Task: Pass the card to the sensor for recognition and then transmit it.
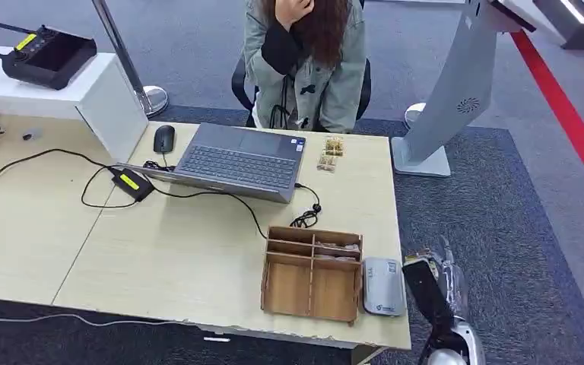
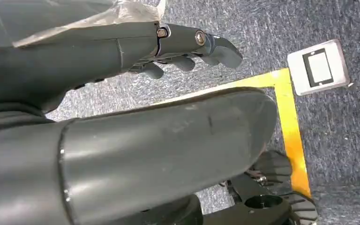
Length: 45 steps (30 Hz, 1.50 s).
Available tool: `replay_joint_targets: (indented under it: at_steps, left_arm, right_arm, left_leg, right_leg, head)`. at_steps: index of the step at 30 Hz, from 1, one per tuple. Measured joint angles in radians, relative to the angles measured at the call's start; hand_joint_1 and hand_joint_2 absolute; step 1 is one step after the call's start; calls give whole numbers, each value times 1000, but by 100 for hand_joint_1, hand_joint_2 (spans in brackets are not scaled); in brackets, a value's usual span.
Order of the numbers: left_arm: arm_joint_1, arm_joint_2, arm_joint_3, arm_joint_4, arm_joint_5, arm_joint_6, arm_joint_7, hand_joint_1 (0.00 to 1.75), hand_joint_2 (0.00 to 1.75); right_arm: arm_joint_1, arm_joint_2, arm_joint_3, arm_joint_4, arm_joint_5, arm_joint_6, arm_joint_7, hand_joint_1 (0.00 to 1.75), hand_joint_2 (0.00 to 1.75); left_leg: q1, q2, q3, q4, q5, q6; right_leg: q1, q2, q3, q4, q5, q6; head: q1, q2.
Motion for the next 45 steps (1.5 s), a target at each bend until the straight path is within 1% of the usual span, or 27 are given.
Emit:
replay_joint_targets:
  at_steps: [10, 16, 21, 27, 32, 39, 45]
  left_arm:
    - [0, 0, 10, 0, 0, 0, -1, 0, 0]
    - [0, 0, 11, 0, 0, -3, -2, 0, 0]
    - [0, 0, 12, 0, 0, -3, -2, 0, 0]
    - [0, 1, 16, 0, 0, -5, -3, 0, 0]
    - [0, 1, 18, 0, -2, -5, -3, 0, 0]
    - [0, 1, 22, 0, -6, -3, -3, 0, 0]
    - [0, 1, 25, 0, -10, -3, -3, 0, 0]
  right_arm:
    - [0, 29, -10, 42, 1, 10, 2, 175, 175]
    - [0, 34, -14, 44, 0, 11, 2, 175, 175]
    - [7, 37, -16, 15, -2, 21, 3, 175, 175]
    - [18, 39, -15, -34, 3, 36, 27, 175, 175]
    - [19, 43, -15, -41, 1, 44, 29, 175, 175]
    - [18, 53, -3, -39, -8, 51, 29, 175, 175]
    - [18, 56, 26, -26, -19, 63, 42, 175, 175]
  left_leg:
    - [0, 0, 0, 0, 0, 0]
    - [0, 0, 0, 0, 0, 0]
    - [0, 0, 0, 0, 0, 0]
    - [0, 0, 0, 0, 0, 0]
    - [0, 0, 0, 0, 0, 0]
    - [0, 0, 0, 0, 0, 0]
    - [0, 0, 0, 0, 0, 0]
  right_leg:
    - [0, 0, 0, 0, 0, 0]
    - [0, 0, 0, 0, 0, 0]
    - [0, 0, 0, 0, 0, 0]
    - [0, 0, 0, 0, 0, 0]
    - [0, 0, 0, 0, 0, 0]
    - [0, 0, 0, 0, 0, 0]
    - [0, 0, 0, 0, 0, 0]
  head:
    - [0, 0]
    - [0, 0]
    - [0, 0]
    - [0, 0]
    - [0, 0]
    - [0, 0]
    - [0, 0]
